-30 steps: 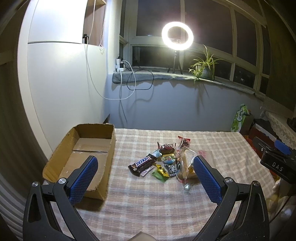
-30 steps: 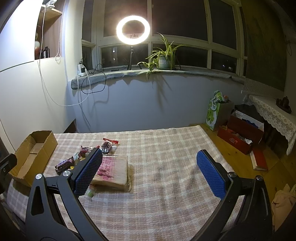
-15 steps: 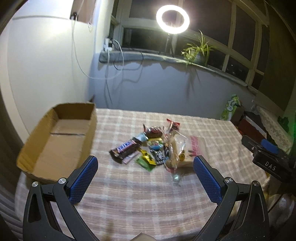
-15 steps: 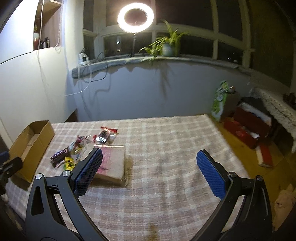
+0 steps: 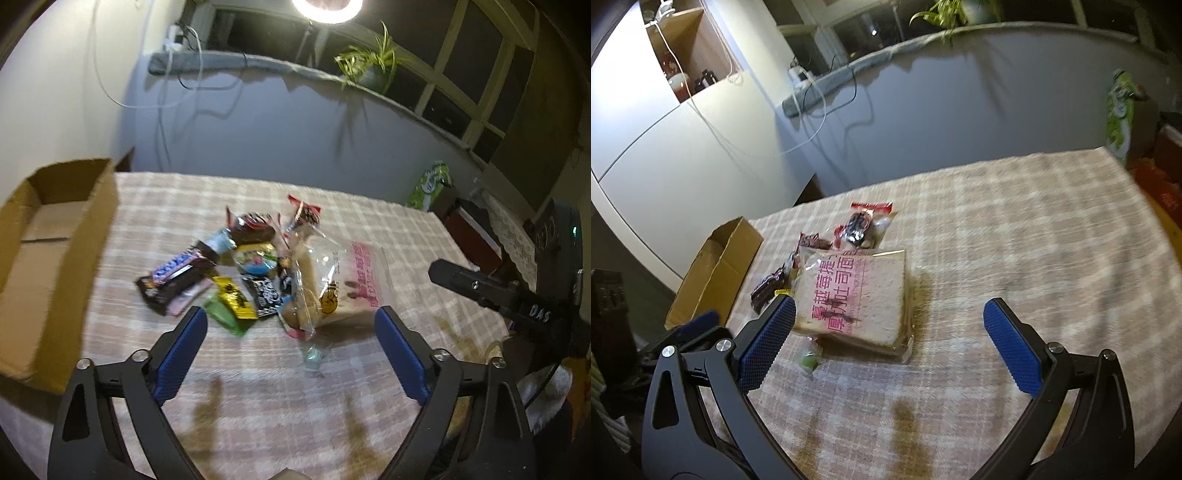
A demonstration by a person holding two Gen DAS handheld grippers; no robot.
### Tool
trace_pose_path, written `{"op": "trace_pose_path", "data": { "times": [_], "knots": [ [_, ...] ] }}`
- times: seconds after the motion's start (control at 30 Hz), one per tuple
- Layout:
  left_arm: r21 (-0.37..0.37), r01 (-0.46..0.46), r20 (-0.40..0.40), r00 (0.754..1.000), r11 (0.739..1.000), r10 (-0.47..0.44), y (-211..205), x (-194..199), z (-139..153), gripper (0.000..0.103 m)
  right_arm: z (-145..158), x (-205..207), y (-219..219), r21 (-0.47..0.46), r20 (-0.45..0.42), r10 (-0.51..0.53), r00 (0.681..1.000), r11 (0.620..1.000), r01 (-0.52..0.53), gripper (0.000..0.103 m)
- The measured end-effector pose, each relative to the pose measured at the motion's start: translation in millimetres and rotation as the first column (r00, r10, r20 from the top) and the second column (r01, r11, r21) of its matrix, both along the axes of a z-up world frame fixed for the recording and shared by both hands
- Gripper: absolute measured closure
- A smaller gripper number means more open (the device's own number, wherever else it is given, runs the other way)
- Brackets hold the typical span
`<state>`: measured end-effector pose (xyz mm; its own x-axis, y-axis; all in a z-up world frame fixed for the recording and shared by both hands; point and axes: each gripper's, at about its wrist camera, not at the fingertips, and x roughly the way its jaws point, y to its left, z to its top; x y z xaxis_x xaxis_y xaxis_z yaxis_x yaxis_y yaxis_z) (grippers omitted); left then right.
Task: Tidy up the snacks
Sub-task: 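Move the left tool to the packaged bread slice and close on it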
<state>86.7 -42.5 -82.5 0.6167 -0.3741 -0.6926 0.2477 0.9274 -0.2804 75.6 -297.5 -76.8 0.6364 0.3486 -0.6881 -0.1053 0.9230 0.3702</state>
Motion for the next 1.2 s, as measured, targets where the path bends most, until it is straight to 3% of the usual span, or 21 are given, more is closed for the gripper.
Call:
{"op": "trace_pose_path", "data": {
  "times": [0.27,0.47,0.63,0.77,1.2],
  "knots": [
    [-0.053,0.054,-0.093,0.994,0.997,-0.058,-11,25,-26,0.024,-28,36,3,0.151,-0.112,0.101,0.989,0.985,-0.083,0.000],
    [-0.097,0.066,-0.138,0.987,0.993,-0.079,-14,35,-36,0.029,-41,54,10,0.191,-0.153,0.142,0.978,0.975,-0.111,0.000],
    [-0.115,0.100,-0.141,0.983,0.988,-0.116,-19,36,-37,0.039,-48,59,13,0.228,-0.179,0.164,0.970,0.966,-0.121,0.000],
    [-0.123,0.125,-0.134,0.981,0.985,-0.141,-22,38,-36,0.047,-54,62,15,0.248,-0.200,0.172,0.965,0.961,-0.120,0.000],
    [-0.048,0.183,-0.078,0.979,0.982,-0.186,-44,40,-28,0.050,-55,58,26,0.185,-0.204,0.173,0.963,0.973,-0.136,0.018]
  ]
}}
